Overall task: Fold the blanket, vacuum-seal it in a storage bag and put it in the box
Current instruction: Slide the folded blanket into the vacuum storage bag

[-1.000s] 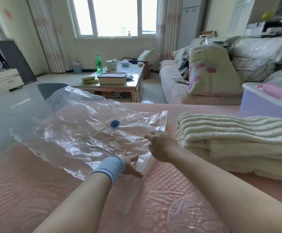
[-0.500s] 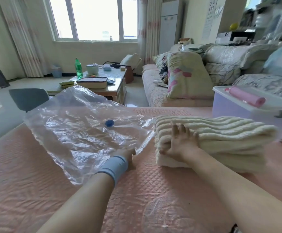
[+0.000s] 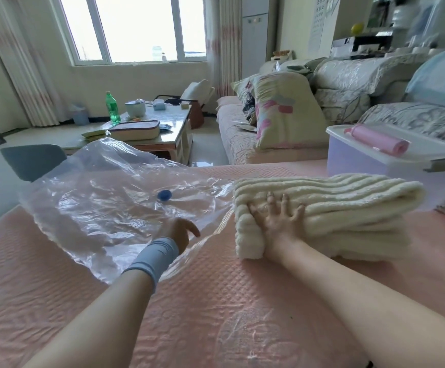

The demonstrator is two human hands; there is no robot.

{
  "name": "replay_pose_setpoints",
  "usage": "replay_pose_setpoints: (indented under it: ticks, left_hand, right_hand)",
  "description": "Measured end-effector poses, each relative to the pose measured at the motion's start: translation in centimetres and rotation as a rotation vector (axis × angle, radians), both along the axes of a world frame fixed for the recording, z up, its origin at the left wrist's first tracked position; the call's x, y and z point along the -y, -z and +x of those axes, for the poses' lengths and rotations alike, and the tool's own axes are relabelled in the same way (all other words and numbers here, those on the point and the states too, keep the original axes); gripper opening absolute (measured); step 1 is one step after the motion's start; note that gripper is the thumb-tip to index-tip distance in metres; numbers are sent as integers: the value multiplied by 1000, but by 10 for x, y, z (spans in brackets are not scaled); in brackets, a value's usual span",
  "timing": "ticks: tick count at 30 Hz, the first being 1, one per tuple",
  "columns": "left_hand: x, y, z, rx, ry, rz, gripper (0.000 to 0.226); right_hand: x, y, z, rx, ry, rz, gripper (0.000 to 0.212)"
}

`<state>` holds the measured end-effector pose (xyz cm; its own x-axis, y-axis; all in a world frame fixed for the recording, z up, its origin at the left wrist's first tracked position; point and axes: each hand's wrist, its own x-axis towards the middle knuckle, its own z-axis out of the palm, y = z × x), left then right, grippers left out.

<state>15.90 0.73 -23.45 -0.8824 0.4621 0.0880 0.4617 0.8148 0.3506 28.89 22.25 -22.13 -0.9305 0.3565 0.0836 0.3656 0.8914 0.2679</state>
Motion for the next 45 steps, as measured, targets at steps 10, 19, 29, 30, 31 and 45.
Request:
replay_pose_setpoints:
  ticks: [10,19,29,30,31,45]
  left_hand:
    - [-6,-16,9,220,69,193,66]
    - [-1,-70,-3,248,-115,963,72]
    - [13,-92,-17,321,31,743,73]
    - [10,-98,-13,249,45,709,76]
    - [10,-104,-9,152,63,642,77]
    - [25,-109,23,-55,243,507,76]
  right_hand:
    - [-1,-61,7,-742,0,-113,39]
    - [58,-44,18,-597,-225,-97,60]
    - [89,-15,28,-268,-471,78,92]
    - [90,-14,28,-251,-469,96,91]
    - [92,-16,26,-262,-459,87,89]
    - [122,-32,-43,-224,-368,-156,102]
